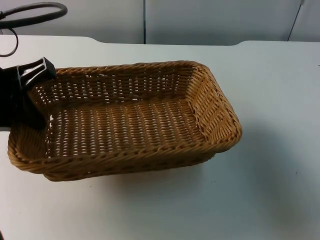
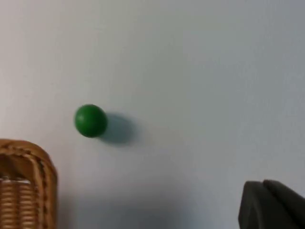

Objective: Pick up the basket with the left hand and place the ball into the basket with the right hand.

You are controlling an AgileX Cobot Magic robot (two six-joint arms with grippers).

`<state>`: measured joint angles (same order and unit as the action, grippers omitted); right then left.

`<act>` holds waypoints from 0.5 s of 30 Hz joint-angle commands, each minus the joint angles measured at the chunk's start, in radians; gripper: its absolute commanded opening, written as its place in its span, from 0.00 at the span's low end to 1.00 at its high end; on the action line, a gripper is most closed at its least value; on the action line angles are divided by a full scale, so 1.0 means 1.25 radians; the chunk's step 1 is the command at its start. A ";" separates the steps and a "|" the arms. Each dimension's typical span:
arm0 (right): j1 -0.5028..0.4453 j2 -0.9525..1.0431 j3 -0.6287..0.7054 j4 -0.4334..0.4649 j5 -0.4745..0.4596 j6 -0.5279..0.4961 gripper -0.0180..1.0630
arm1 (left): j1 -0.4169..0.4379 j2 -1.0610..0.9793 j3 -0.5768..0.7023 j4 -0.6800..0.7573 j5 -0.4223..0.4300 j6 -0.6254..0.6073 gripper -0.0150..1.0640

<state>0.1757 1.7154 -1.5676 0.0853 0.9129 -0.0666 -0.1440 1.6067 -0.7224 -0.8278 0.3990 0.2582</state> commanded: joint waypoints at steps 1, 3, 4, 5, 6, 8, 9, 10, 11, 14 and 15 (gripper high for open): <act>-0.003 0.071 -0.059 0.089 0.010 -0.037 0.01 | 0.001 -0.011 0.001 -0.016 0.010 -0.003 0.01; -0.007 0.142 -0.115 0.147 0.020 -0.037 0.01 | 0.001 -0.011 0.001 -0.012 0.012 -0.003 0.01; -0.014 0.182 -0.144 0.174 0.033 -0.029 0.01 | 0.001 -0.011 0.001 -0.011 0.012 -0.003 0.01; -0.019 0.222 -0.174 0.213 0.051 -0.027 0.01 | 0.001 -0.011 0.001 -0.010 0.012 -0.003 0.01; -0.019 0.222 -0.174 0.213 0.051 -0.027 0.01 | 0.001 -0.011 0.001 -0.010 0.012 -0.003 0.01; -0.029 0.293 -0.225 0.296 0.097 -0.027 0.01 | 0.001 -0.011 0.001 -0.008 0.012 -0.003 0.01; -0.031 0.326 -0.249 0.332 0.118 -0.027 0.01 | 0.001 -0.011 0.001 -0.006 0.013 -0.003 0.01; -0.031 0.355 -0.271 0.347 0.134 -0.025 0.01 | 0.001 -0.011 0.001 -0.005 0.015 -0.003 0.01; -0.031 0.355 -0.271 0.347 0.134 -0.025 0.01 | 0.001 -0.011 0.001 -0.005 0.015 -0.003 0.01; -0.027 0.402 -0.303 0.351 0.147 0.016 0.01 | 0.001 -0.011 0.001 -0.002 0.018 -0.003 0.01; -0.023 0.408 -0.303 0.351 0.141 0.028 0.02 | 0.001 -0.011 0.001 -0.002 0.018 -0.003 0.01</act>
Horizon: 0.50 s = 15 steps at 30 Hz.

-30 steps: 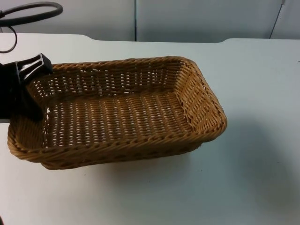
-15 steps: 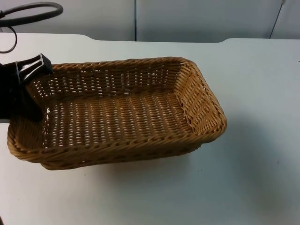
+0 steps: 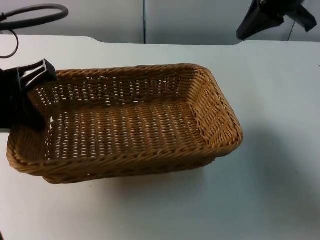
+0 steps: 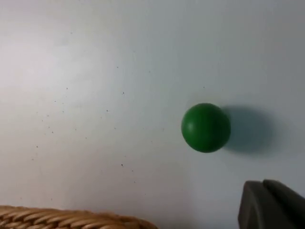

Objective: Pick up the basket with the left hand and place the ball into the basket with the right hand.

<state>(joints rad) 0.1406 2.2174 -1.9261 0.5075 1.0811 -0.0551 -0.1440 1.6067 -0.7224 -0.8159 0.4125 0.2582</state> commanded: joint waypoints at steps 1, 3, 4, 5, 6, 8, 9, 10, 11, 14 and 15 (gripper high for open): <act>0.005 0.007 -0.016 0.013 0.006 0.019 0.02 | 0.001 -0.011 0.001 -0.012 0.007 -0.003 0.01; 0.007 0.021 -0.016 0.011 -0.004 0.032 0.10 | 0.001 -0.011 0.001 -0.012 0.007 -0.003 0.01; 0.007 0.025 -0.016 0.011 -0.008 0.044 0.17 | 0.001 -0.011 0.001 -0.010 0.004 -0.003 0.01; 0.007 0.029 -0.016 0.010 -0.014 0.048 0.24 | 0.001 -0.011 0.001 -0.010 0.004 -0.003 0.01; 0.010 0.030 -0.016 0.010 -0.019 0.055 0.35 | 0.001 -0.011 0.001 -0.010 0.004 -0.003 0.01; 0.016 0.034 -0.016 0.010 -0.019 0.067 0.45 | 0.001 -0.011 0.001 -0.010 0.003 -0.003 0.01; 0.020 0.036 -0.016 0.008 -0.023 0.067 0.53 | 0.001 -0.011 0.001 -0.010 0.001 -0.003 0.01; 0.030 0.041 -0.016 0.005 -0.026 0.069 0.56 | 0.001 -0.011 0.001 -0.010 -0.001 -0.003 0.01; 0.043 0.045 -0.016 -0.005 -0.032 0.069 0.56 | 0.001 -0.011 0.001 -0.010 -0.003 -0.003 0.01; 0.071 0.050 -0.016 -0.057 -0.054 0.082 0.56 | 0.001 -0.011 0.001 -0.010 -0.005 -0.003 0.01; 0.089 0.054 -0.016 -0.091 -0.069 0.101 0.56 | 0.001 -0.011 0.001 -0.010 -0.005 -0.003 0.01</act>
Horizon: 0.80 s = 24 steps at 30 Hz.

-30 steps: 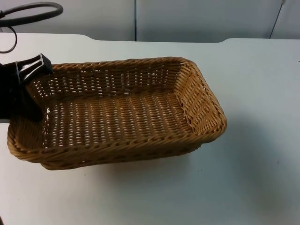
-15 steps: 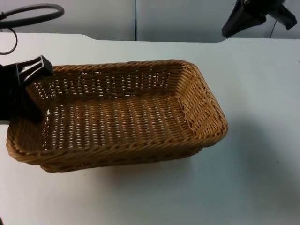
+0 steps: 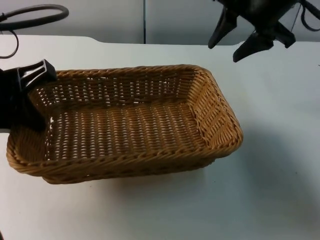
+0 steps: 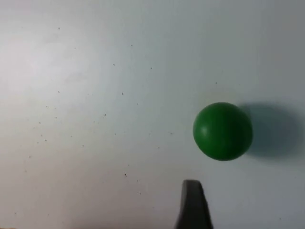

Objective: Pick up the basket with the left hand and place the ball into the basket with the right hand.

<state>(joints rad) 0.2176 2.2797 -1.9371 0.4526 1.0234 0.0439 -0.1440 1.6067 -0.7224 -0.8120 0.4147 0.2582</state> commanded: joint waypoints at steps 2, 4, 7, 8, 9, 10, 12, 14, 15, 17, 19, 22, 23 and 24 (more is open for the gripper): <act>0.043 0.009 -0.007 -0.083 -0.037 0.038 0.56 | 0.001 -0.011 0.001 -0.012 -0.007 -0.003 0.01; 0.066 0.022 -0.007 -0.114 -0.055 0.074 0.56 | 0.001 -0.011 0.001 -0.012 -0.007 -0.003 0.01; 0.068 0.035 -0.007 -0.112 -0.051 0.101 0.56 | 0.001 -0.011 0.001 -0.009 -0.007 -0.003 0.01; 0.070 0.042 -0.007 -0.112 -0.048 0.107 0.56 | 0.001 -0.011 0.001 -0.005 -0.003 -0.003 0.01; 0.070 0.051 -0.007 -0.116 -0.044 0.111 0.56 | 0.001 -0.011 0.001 0.000 -0.002 -0.003 0.01; 0.070 0.056 -0.007 -0.116 -0.040 0.111 0.56 | 0.001 -0.011 0.001 0.007 0.001 -0.003 0.01; 0.071 0.060 -0.007 -0.114 -0.040 0.111 0.56 | 0.001 -0.011 0.001 0.012 0.001 -0.003 0.01; 0.075 0.070 -0.007 -0.116 -0.040 0.111 0.56 | 0.001 -0.011 0.001 0.012 0.001 -0.002 0.01; 0.075 0.070 -0.007 -0.116 -0.040 0.111 0.56 | 0.001 -0.011 0.001 0.012 0.001 -0.002 0.01; 0.079 0.079 -0.007 -0.116 -0.041 0.109 0.56 | 0.001 -0.011 0.001 0.012 0.001 -0.002 0.01; 0.084 0.087 -0.007 -0.116 -0.047 0.106 0.56 | 0.001 -0.011 0.001 0.013 0.001 -0.002 0.01; 0.089 0.097 -0.007 -0.113 -0.051 0.104 0.56 | 0.001 -0.011 0.001 0.018 0.001 -0.002 0.01; 0.093 0.106 -0.007 -0.111 -0.058 0.092 0.56 | 0.001 -0.011 0.001 0.020 0.001 -0.002 0.01; 0.093 0.110 -0.007 -0.111 -0.062 0.089 0.57 | 0.001 -0.011 0.001 0.027 0.001 -0.002 0.01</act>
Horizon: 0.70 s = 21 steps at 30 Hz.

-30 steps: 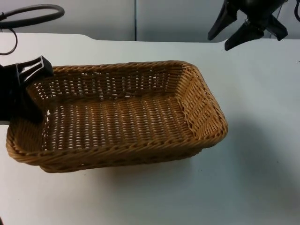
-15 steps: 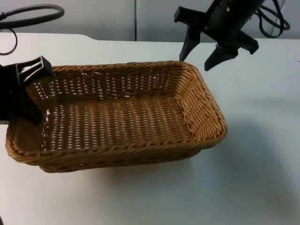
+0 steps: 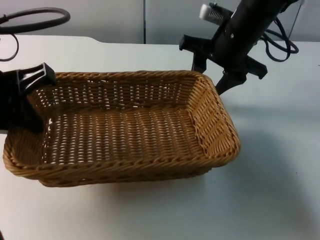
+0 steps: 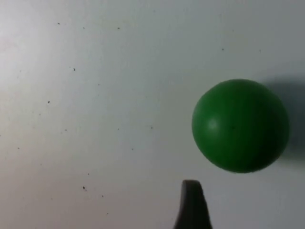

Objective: Pick up the basket with the left hand and place the ball into the basket with the right hand.

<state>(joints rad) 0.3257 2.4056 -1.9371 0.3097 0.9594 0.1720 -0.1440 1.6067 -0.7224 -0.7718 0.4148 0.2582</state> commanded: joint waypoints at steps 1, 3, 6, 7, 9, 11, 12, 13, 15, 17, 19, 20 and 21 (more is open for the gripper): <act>0.006 0.009 -0.007 0.003 -0.011 -0.013 0.57 | 0.001 -0.011 0.001 -0.005 0.001 -0.002 0.01; 0.006 0.014 -0.007 0.004 -0.020 -0.013 0.64 | 0.001 -0.011 0.001 0.003 0.004 -0.002 0.01; 0.006 0.017 -0.007 0.004 -0.031 -0.013 0.69 | 0.001 -0.011 0.001 0.003 0.004 -0.002 0.01; 0.006 0.017 -0.007 0.001 -0.038 -0.013 0.70 | 0.001 -0.011 0.001 0.003 0.004 -0.002 0.01; 0.006 0.021 -0.007 0.001 -0.052 -0.015 0.70 | 0.001 -0.011 0.001 0.005 0.004 -0.002 0.01; 0.006 0.023 -0.007 0.001 -0.058 -0.017 0.70 | 0.001 -0.011 0.001 0.005 0.004 -0.002 0.01; 0.006 0.023 -0.007 0.002 -0.064 -0.016 0.69 | 0.001 -0.011 0.001 0.006 0.004 -0.002 0.01; 0.006 0.023 -0.007 0.002 -0.070 -0.012 0.69 | 0.001 -0.011 0.001 0.009 0.004 -0.002 0.01; 0.006 0.023 -0.007 0.002 -0.077 -0.012 0.68 | 0.001 -0.011 0.001 0.009 0.004 -0.002 0.01; 0.006 0.023 -0.007 0.002 -0.083 -0.012 0.67 | 0.001 -0.011 0.001 0.009 0.004 -0.002 0.01; 0.006 0.023 -0.007 0.002 -0.092 -0.012 0.67 | 0.001 -0.011 0.001 0.009 0.004 -0.002 0.01; 0.006 0.023 -0.007 0.002 -0.096 -0.012 0.67 | 0.001 -0.011 0.001 0.009 0.004 -0.002 0.01; 0.006 0.023 -0.007 0.002 -0.096 -0.012 0.67 | 0.001 -0.011 0.001 0.009 0.004 -0.002 0.01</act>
<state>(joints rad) 0.3295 2.4349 -1.9371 0.3132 0.8502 0.1600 -0.1440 1.6067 -0.7224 -0.7451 0.4168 0.2582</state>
